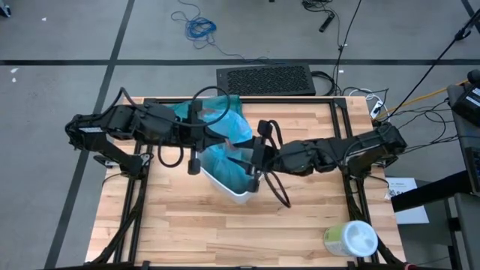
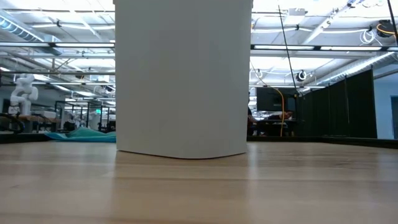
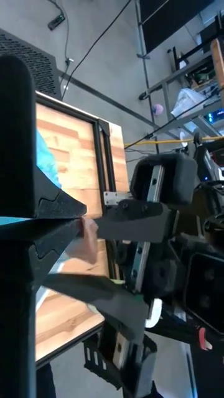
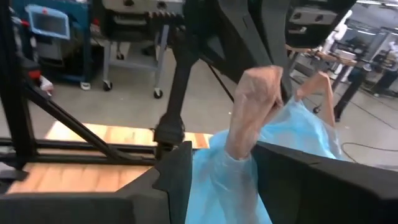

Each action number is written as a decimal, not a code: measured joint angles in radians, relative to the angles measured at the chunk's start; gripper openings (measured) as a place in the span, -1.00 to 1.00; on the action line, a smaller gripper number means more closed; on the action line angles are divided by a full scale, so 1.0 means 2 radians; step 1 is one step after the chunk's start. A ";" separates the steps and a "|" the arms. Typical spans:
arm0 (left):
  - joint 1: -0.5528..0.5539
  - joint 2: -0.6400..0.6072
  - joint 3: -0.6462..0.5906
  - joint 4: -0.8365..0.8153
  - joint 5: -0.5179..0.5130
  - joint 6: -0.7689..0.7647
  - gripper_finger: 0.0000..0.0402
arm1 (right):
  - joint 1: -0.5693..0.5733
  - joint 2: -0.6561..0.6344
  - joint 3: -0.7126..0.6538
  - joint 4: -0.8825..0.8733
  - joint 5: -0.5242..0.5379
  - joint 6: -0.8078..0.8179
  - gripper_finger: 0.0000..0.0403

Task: Place trash/remove bag and relplace
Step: Remove the blue trash bag from the bin

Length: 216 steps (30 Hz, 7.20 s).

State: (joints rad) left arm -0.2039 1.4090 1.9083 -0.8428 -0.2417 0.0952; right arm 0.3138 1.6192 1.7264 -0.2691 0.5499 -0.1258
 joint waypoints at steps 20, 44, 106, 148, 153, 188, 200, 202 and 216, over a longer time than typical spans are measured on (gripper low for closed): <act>-0.005 -0.009 0.000 0.003 -0.001 0.009 -0.93 | -0.020 0.030 0.000 0.014 0.002 0.004 -0.48; -0.002 -0.079 0.001 -0.123 -0.152 -0.052 -0.16 | -0.019 0.030 0.000 0.016 0.026 -0.024 -1.00; 0.042 -0.027 -0.002 -0.032 0.111 -0.038 -0.65 | -0.032 0.030 0.000 0.017 0.050 -0.048 -1.00; 0.038 -0.083 -0.052 -0.152 -0.021 -0.138 -0.19 | -0.032 0.030 0.000 0.012 0.049 -0.052 -1.00; 0.039 -0.085 -0.076 -0.097 -0.001 -0.100 -0.19 | -0.032 0.030 0.000 0.006 0.049 -0.052 -1.00; 0.032 -0.077 -0.076 -0.049 0.072 -0.078 -0.19 | -0.033 0.051 0.000 -0.037 -0.003 -0.002 -1.00; 0.032 -0.072 -0.076 -0.022 0.082 -0.070 -0.19 | -0.032 0.051 0.000 0.003 -0.018 -0.026 -1.00; 0.032 -0.069 -0.076 -0.022 0.082 -0.070 -0.19 | -0.032 0.051 0.000 0.009 -0.018 -0.031 -1.00; 0.032 -0.047 -0.076 -0.009 0.098 -0.057 -0.19 | -0.032 0.051 0.000 0.014 -0.028 -0.040 -1.00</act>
State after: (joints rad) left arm -0.1398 1.3152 1.7557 -0.8610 -0.0448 -0.0190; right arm 0.2501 1.7206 1.7271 -0.2417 0.4931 -0.2060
